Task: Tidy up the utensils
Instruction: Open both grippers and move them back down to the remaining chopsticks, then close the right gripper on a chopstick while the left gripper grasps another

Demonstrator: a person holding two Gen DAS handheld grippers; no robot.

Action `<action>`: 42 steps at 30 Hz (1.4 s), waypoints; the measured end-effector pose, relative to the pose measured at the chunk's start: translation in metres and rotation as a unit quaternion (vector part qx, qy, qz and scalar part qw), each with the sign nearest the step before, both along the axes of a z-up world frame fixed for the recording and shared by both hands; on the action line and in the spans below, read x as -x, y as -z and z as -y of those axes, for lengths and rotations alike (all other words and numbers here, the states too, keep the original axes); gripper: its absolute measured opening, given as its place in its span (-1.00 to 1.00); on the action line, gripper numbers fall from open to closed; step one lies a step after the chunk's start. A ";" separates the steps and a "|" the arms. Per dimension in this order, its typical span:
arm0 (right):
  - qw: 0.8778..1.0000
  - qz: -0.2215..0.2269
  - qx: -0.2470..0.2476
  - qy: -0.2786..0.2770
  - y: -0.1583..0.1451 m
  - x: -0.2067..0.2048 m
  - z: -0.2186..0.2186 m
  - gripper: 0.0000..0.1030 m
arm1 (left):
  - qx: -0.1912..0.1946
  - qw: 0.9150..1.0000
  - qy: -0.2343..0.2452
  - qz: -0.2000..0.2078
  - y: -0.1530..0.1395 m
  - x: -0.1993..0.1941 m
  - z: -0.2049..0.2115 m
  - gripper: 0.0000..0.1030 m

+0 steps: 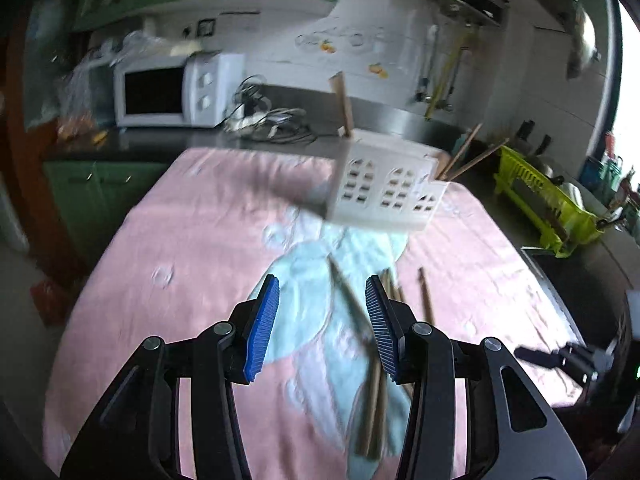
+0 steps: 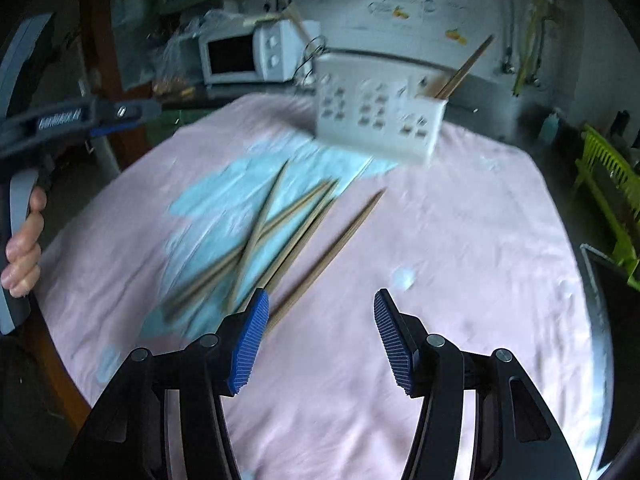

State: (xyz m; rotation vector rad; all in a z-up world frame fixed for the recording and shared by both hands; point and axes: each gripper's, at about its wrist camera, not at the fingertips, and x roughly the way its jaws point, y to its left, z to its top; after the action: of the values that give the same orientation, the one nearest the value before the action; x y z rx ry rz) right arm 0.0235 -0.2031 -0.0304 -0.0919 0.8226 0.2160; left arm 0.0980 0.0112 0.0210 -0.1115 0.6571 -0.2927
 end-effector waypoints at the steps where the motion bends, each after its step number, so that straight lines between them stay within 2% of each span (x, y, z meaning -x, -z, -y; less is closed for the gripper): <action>1: 1.000 -0.003 0.005 -0.001 0.007 0.005 -0.008 0.04 | 0.001 1.000 -0.003 -0.003 0.003 0.002 -0.002 -0.11; 4: 1.000 -0.015 0.003 -0.005 0.022 0.012 -0.022 0.04 | 0.011 1.000 -0.010 -0.017 0.015 0.009 -0.009 -0.11; 9: 1.000 -0.029 0.002 0.003 0.038 0.010 -0.030 0.00 | 0.002 1.000 -0.012 -0.019 0.024 0.020 -0.007 -0.11; 11: 0.999 -0.035 0.001 0.006 0.043 0.008 -0.030 -0.10 | 0.002 1.000 -0.012 -0.021 0.025 0.023 -0.008 -0.11; 14: 0.999 -0.040 0.009 0.011 0.048 0.006 -0.031 -0.12 | 0.009 1.000 -0.011 -0.025 0.028 0.025 -0.007 -0.08; 19: 0.999 -0.042 0.018 0.020 0.052 0.009 -0.030 -0.26 | 0.011 0.999 0.000 -0.037 0.036 0.028 0.001 -0.08; 28: 0.997 -0.041 0.004 0.065 0.048 0.005 0.005 -0.36 | 0.005 0.997 0.035 -0.062 0.054 0.036 0.030 -0.08; 31: 0.997 -0.043 -0.019 0.062 0.046 0.004 0.011 -0.42 | 0.001 0.996 0.048 -0.069 0.060 0.039 0.043 -0.08; 36: 0.997 -0.051 -0.021 0.053 0.052 -0.001 0.006 -0.47 | -0.003 0.994 0.063 -0.085 0.070 0.042 0.059 -0.12; 39: 0.997 -0.048 -0.015 0.056 0.052 -0.002 0.006 -0.58 | -0.005 0.993 0.068 -0.094 0.075 0.042 0.067 -0.12; 42: 0.997 -0.047 -0.015 0.059 0.052 -0.003 0.011 -0.83 | -0.004 0.992 0.075 -0.102 0.080 0.040 0.074 -0.18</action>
State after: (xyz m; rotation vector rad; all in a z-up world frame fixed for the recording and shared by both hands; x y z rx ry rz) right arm 0.0265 -0.2137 -0.0821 -0.0038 0.9156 0.1216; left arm 0.0576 -0.0627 -0.0585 -0.0854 0.8725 -0.4262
